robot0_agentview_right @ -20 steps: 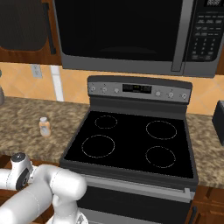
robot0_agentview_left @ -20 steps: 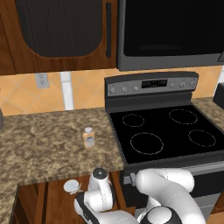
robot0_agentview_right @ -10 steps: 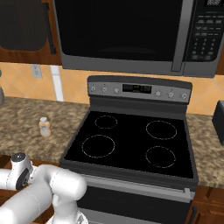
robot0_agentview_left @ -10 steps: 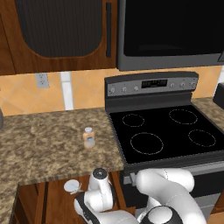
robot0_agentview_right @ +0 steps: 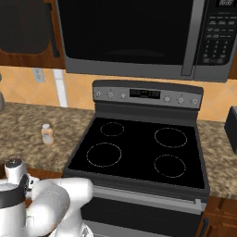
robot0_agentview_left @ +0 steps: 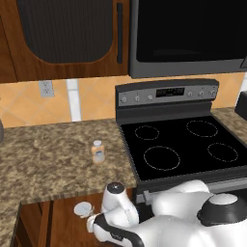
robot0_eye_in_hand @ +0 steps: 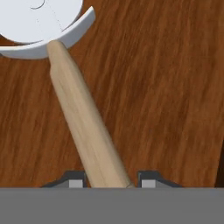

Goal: Pick the pizza cutter from the drawer and place it on the counter.

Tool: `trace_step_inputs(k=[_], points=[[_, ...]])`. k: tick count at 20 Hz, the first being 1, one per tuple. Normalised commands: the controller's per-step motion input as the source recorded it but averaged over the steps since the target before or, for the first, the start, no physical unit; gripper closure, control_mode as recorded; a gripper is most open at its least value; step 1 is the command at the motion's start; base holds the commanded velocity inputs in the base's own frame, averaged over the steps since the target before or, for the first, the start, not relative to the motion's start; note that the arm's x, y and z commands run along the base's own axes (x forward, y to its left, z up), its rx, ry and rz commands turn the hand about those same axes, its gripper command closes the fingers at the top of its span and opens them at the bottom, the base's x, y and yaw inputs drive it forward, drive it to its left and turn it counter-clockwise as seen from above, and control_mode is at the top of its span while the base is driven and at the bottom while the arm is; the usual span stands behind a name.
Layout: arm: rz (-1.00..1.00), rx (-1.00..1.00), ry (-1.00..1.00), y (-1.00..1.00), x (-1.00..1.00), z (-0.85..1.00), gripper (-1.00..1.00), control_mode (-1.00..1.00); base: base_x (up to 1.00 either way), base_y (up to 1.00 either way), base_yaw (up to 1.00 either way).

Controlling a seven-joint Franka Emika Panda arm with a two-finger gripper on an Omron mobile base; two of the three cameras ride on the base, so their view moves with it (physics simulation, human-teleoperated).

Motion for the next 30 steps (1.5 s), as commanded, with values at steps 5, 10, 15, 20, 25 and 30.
trace_step_inputs(k=[5,10,15,20,25,30], points=[[-0.07,-0.04,0.03,0.12,-0.58,0.77,1.00,-1.00,0.00,0.00,0.00],[-0.01,-0.06,0.05,0.27,-0.30,0.91,1.00,-1.00,0.00,0.00,0.00],[0.00,-0.06,0.15,0.14,-0.07,0.99,1.00,-1.00,0.00,0.00,0.00],[0.00,-0.05,0.06,0.03,-0.01,0.98,1.00,-1.00,0.00,0.00,0.00],[0.00,-0.03,-0.01,0.08,0.25,0.90,1.00,-1.00,0.00,0.00,0.00],[0.00,-0.07,0.00,0.23,0.84,0.53,1.00,-1.00,0.00,0.00,0.00]])
